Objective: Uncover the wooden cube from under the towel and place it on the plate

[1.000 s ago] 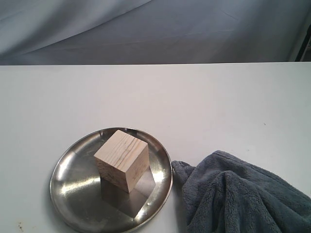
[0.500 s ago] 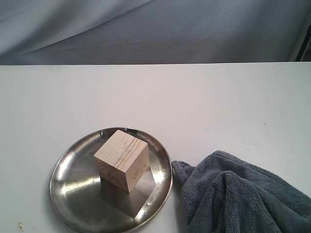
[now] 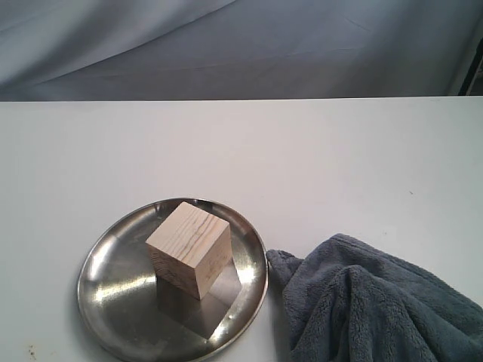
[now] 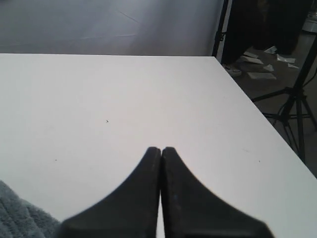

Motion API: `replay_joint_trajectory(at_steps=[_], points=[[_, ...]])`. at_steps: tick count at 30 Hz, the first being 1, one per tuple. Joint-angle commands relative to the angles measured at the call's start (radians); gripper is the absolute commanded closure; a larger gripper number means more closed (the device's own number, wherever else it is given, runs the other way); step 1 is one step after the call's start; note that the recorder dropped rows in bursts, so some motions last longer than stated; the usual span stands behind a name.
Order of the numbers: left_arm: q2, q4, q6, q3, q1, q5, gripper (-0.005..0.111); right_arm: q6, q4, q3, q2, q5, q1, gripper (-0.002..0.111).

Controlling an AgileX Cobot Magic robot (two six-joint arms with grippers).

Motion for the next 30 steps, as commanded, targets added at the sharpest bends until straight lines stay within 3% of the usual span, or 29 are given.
replay_joint_trajectory(at_steps=[1, 6, 12, 19, 30], points=[[-0.003, -0.006, -0.002, 0.003, 0.001, -0.011, 0.107, 0.005, 0.0, 0.004, -0.005, 0.002, -0.01, 0.108], [-0.003, -0.006, -0.002, 0.003, 0.001, -0.011, 0.107, -0.002, 0.168, 0.004, -0.005, 0.0, -0.006, 0.108], [-0.003, -0.006, -0.002, 0.003, 0.001, -0.011, 0.107, -0.007, 0.193, 0.004, -0.005, 0.005, 0.003, 0.108], [-0.003, -0.006, -0.002, 0.003, 0.001, -0.011, 0.107, -0.179, 0.193, 0.004, -0.005, 0.003, 0.148, 0.108], [-0.003, -0.006, -0.002, 0.003, 0.001, -0.011, 0.107, -0.184, 0.193, 0.004, -0.005, 0.001, 0.155, 0.108]])
